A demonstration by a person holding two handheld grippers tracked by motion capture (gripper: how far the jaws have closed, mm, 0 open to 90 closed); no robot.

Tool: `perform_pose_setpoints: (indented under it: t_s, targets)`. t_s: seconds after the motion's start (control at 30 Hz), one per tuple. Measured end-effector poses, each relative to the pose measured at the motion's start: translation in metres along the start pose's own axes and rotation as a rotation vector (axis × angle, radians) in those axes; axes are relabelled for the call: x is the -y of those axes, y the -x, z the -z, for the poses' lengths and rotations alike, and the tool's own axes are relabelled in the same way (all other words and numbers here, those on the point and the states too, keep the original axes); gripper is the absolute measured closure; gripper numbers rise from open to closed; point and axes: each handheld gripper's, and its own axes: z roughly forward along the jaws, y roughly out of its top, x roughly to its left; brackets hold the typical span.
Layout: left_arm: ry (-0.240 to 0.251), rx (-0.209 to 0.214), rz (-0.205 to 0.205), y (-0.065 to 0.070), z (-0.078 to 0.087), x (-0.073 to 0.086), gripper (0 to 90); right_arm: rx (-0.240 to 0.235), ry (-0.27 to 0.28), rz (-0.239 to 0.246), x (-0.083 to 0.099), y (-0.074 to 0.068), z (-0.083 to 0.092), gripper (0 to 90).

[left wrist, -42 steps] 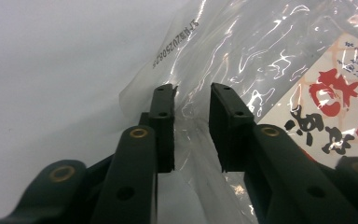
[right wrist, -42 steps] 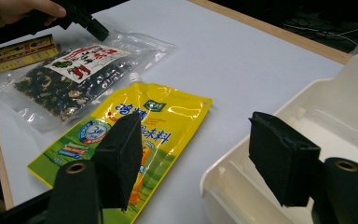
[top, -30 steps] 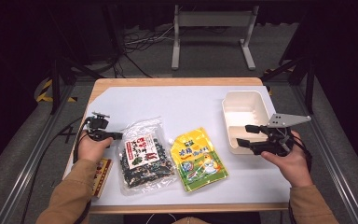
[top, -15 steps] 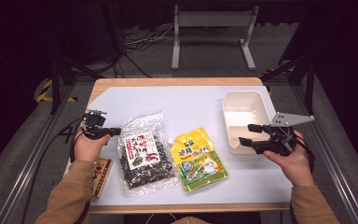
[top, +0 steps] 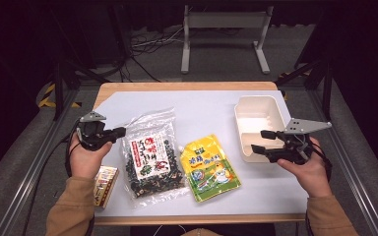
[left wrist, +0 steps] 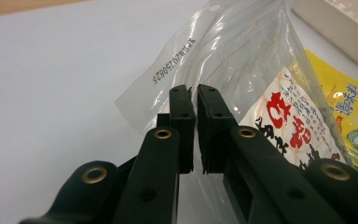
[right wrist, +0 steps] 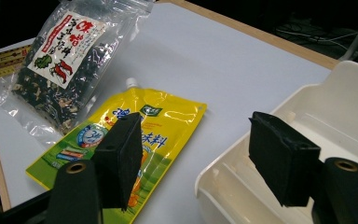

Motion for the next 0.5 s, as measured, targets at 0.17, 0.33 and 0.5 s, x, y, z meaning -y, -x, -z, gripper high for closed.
perform_pose_setpoints:
  t_s: [0.17,0.33,0.5]
  targets:
    - [0.065,0.027,-0.064,0.009,0.012,-0.004,85.8,-0.012,0.001,0.015,-0.003,-0.005,0.000,40.1]
    - [0.104,0.044,-0.106,0.019,0.023,-0.006,85.8,-0.041,-0.017,0.058,-0.007,-0.013,-0.001,48.9]
    - [0.140,0.050,-0.148,0.028,0.035,-0.008,85.8,-0.054,-0.023,0.085,-0.013,-0.021,-0.003,52.0]
